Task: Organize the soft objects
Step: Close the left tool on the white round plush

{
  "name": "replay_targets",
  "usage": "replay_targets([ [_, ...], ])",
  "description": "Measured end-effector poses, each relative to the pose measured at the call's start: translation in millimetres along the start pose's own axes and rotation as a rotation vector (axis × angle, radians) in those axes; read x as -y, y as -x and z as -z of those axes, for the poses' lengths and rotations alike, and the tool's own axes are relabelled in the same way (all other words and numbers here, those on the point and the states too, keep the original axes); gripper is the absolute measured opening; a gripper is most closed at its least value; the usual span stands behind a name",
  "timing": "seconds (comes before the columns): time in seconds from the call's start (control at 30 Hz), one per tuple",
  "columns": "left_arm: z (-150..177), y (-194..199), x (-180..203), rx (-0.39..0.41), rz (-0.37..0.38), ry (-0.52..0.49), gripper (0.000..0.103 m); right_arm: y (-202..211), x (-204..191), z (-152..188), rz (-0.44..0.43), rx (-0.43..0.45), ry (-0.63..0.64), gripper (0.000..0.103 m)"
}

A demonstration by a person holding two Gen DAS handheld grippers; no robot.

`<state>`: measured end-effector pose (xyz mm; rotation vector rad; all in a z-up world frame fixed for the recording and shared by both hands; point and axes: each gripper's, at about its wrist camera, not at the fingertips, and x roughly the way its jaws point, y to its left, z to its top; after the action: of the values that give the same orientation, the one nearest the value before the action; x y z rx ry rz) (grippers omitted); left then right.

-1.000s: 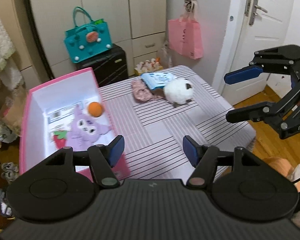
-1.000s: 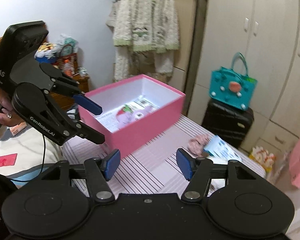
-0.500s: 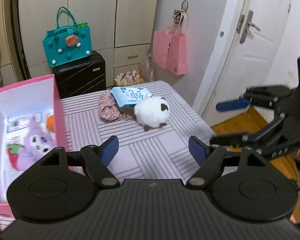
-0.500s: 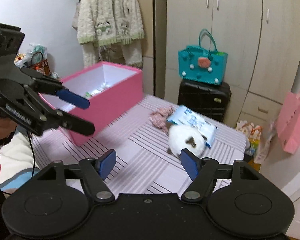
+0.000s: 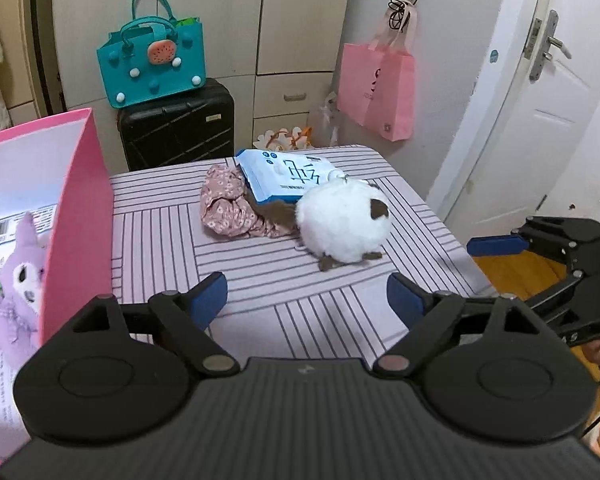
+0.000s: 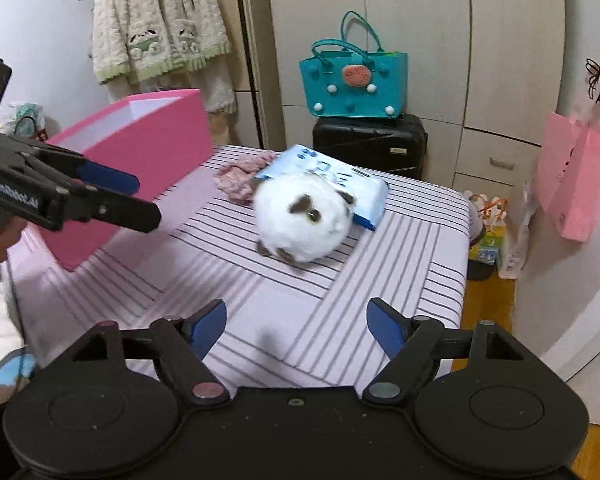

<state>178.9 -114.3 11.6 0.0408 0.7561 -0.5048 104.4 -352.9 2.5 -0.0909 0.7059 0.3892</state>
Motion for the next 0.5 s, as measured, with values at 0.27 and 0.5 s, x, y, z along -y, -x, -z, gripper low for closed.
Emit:
replay_targets([
  [0.27,1.2,-31.4,1.8,0.080,-0.019,0.052,0.090,-36.8,9.8,0.2,0.050,0.154,0.015,0.086],
  [0.5,-2.6,-54.8,5.7,0.145,-0.009,0.078,0.090,-56.7,-7.3,-7.1,0.043,0.170,0.134,0.086],
])
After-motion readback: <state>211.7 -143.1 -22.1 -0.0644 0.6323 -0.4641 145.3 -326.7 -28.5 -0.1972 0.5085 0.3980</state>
